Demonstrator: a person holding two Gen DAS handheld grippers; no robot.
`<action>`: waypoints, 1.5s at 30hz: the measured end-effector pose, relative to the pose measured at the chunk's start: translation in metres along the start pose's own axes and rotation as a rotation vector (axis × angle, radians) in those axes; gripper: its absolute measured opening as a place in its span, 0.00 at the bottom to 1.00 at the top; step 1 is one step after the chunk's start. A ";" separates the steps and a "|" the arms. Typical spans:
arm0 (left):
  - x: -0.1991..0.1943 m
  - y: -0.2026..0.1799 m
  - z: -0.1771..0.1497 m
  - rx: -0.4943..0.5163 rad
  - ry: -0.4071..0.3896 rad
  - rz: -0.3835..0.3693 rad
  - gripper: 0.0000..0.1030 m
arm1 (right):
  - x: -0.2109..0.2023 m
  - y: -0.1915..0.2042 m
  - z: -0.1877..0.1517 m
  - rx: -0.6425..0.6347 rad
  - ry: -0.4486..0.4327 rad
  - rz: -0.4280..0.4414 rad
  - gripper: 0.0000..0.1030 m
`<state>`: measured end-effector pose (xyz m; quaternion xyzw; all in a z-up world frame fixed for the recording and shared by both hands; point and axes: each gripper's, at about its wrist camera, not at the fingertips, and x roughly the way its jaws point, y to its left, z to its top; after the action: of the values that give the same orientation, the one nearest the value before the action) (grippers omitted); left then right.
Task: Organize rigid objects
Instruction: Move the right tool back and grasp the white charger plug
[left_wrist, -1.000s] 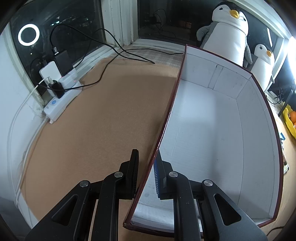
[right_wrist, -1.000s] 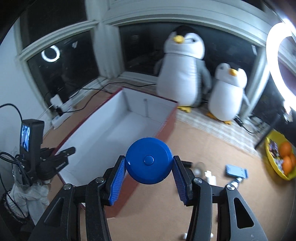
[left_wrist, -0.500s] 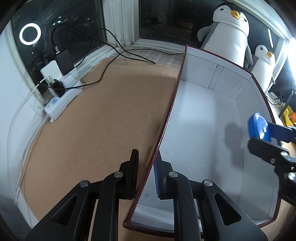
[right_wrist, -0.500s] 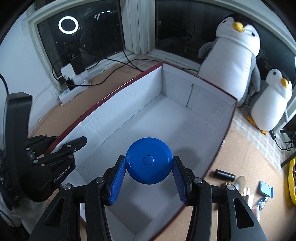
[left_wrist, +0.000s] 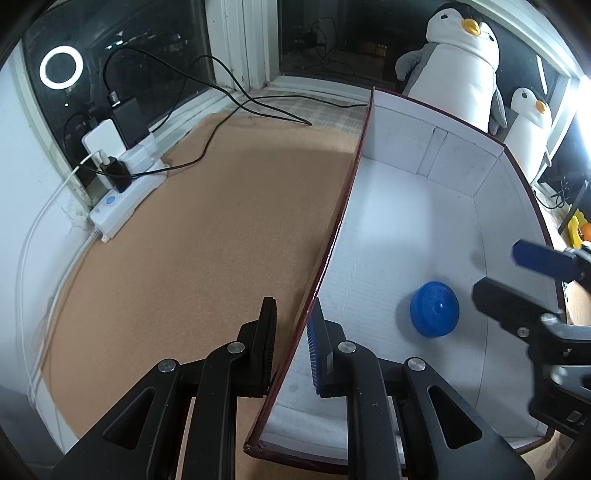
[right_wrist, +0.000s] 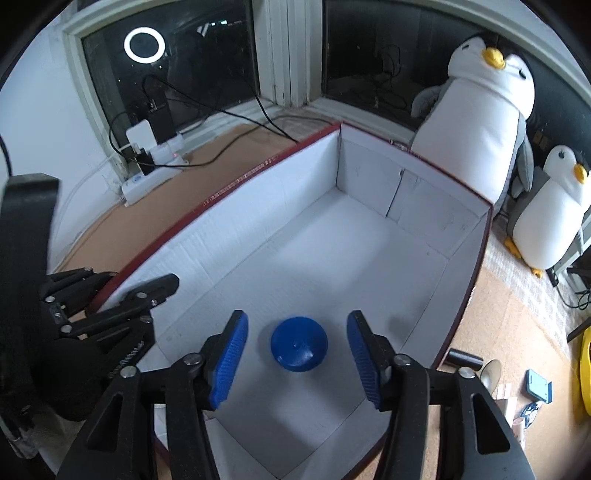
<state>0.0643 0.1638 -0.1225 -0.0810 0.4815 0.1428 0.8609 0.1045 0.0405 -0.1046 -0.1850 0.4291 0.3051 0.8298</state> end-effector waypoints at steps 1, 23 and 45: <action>0.000 0.000 0.000 0.000 0.002 0.001 0.14 | -0.002 -0.001 0.000 0.007 -0.005 0.004 0.57; 0.002 -0.004 0.001 0.015 0.033 0.017 0.21 | -0.067 -0.136 -0.082 0.321 -0.040 -0.153 0.57; -0.001 -0.015 0.003 0.028 0.039 0.074 0.31 | -0.012 -0.203 -0.124 0.381 0.097 -0.183 0.57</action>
<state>0.0713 0.1501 -0.1199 -0.0539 0.5029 0.1664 0.8465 0.1592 -0.1854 -0.1554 -0.0773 0.4997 0.1324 0.8525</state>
